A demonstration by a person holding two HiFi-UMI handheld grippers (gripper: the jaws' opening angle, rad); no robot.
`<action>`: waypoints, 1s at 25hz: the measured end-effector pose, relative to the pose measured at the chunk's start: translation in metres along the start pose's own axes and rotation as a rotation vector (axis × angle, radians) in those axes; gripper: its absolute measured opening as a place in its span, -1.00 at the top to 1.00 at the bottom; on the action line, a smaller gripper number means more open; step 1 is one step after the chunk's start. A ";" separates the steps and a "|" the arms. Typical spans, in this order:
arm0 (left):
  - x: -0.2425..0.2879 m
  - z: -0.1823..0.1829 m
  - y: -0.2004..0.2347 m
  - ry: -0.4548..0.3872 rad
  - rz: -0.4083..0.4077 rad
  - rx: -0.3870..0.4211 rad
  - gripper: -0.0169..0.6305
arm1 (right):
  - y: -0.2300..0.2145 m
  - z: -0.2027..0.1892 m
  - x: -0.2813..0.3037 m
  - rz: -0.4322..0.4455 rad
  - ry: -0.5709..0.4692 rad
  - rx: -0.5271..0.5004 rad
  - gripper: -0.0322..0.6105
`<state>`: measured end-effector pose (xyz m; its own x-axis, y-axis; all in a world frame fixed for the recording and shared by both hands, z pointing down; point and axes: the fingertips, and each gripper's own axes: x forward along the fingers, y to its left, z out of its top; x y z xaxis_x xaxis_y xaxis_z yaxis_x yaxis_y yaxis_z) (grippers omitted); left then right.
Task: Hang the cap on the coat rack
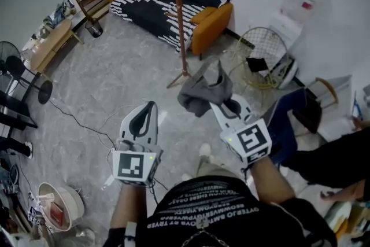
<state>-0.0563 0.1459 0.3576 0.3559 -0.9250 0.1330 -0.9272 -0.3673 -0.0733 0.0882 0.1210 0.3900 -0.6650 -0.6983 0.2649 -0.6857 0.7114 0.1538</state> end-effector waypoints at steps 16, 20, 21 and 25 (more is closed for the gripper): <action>0.084 0.005 0.017 0.008 -0.004 -0.006 0.94 | -0.063 -0.003 0.045 0.026 0.017 -0.011 0.84; 0.102 0.015 0.025 -0.002 0.014 -0.008 0.94 | -0.078 0.000 0.058 0.042 0.022 -0.025 0.84; 0.107 0.018 0.026 -0.003 0.015 -0.002 0.94 | -0.082 0.001 0.060 0.048 0.021 -0.024 0.84; 0.130 0.028 0.029 -0.008 0.020 0.017 0.94 | -0.101 0.009 0.073 0.065 0.015 -0.029 0.84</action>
<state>-0.0336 0.0120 0.3451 0.3388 -0.9328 0.1231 -0.9319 -0.3506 -0.0923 0.1061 -0.0023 0.3854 -0.7031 -0.6495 0.2895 -0.6324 0.7573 0.1631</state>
